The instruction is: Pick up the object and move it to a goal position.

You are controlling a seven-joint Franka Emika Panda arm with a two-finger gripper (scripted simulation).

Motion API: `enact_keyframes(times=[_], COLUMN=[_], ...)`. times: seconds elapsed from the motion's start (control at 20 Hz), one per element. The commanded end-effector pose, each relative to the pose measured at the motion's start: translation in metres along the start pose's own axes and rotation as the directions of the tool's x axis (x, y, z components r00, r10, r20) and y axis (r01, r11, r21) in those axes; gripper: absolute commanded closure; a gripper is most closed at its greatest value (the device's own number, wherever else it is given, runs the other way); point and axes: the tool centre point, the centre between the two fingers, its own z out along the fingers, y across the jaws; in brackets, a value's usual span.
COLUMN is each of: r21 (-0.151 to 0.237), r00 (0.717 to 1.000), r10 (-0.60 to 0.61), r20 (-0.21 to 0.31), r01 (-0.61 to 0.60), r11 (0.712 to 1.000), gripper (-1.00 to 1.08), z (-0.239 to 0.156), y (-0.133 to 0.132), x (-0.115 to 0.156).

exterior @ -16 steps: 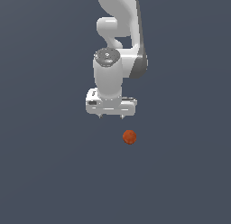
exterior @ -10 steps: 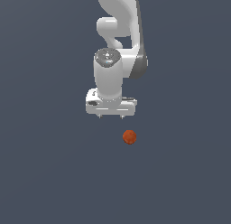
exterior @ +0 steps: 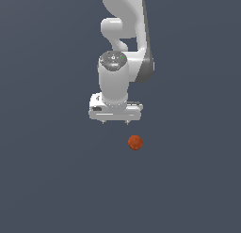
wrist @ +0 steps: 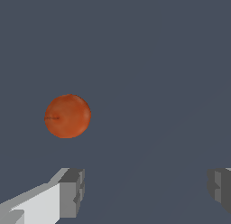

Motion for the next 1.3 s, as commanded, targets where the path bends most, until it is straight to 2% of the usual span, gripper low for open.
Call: enact_keyframes(times=[0.0,0.35,0.75,0.95,1.25], r21=[0.000,0.000,0.008,0.011,0.011], r00=[1.000,0.994,0.969,0.962,0.962], r10=[-0.014,-0.114,-0.247,-0.273,-0.272], r20=[0.000,-0.001,-0.006,-0.007,-0.006], r01=[0.014,0.114,0.247,0.273,0.272], r11=[1.000,0.994,0.969,0.962,0.962], gripper=[-0.92,-0.92,-0.92,-0.92,-0.92], z=[0.003,0.025,0.058,0.065,0.068], y=[-0.005,-0.037,-0.085,-0.096,-0.096], x=[0.002,0.016,0.031,0.033,0.033])
